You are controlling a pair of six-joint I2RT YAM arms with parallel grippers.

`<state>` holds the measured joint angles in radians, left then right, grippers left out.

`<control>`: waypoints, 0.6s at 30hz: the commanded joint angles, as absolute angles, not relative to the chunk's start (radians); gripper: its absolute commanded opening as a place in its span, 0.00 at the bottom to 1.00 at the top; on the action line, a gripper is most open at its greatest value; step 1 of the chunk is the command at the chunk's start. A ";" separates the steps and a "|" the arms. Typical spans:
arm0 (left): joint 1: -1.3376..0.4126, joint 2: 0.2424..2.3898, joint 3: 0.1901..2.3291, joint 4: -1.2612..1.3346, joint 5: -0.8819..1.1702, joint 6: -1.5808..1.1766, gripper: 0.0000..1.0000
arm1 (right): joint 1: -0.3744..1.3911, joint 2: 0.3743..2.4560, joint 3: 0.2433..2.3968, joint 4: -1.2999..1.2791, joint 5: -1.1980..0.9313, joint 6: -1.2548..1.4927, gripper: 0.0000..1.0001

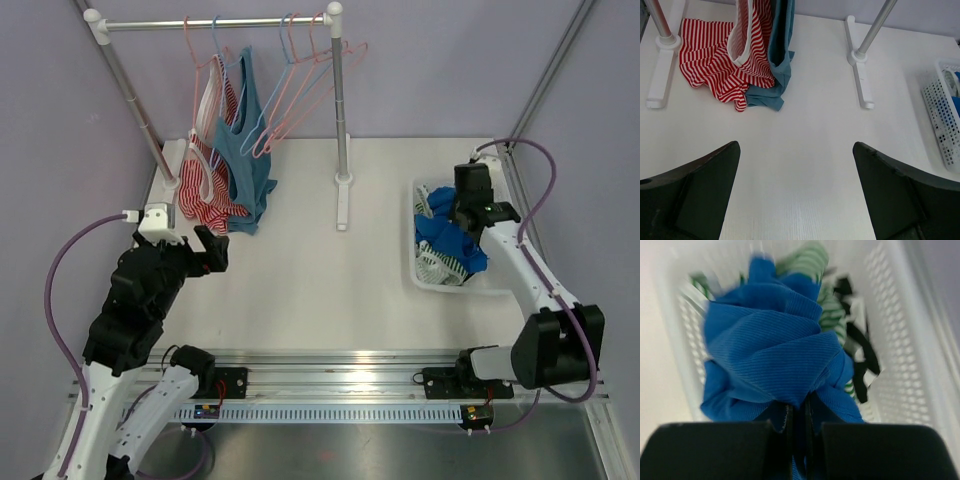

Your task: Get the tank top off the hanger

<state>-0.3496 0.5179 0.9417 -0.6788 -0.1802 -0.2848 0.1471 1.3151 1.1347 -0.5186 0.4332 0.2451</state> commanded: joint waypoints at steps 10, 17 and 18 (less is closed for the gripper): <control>-0.305 0.482 0.974 -0.624 -0.213 -0.304 0.99 | 0.023 1.761 1.173 -0.686 0.134 0.247 0.00; -0.305 0.555 1.080 -0.710 -0.232 -0.302 0.99 | 0.018 1.732 1.232 -0.774 0.153 0.256 0.46; -0.305 0.574 1.112 -0.724 -0.236 -0.301 0.99 | 0.020 1.685 1.268 -0.788 0.181 0.258 0.52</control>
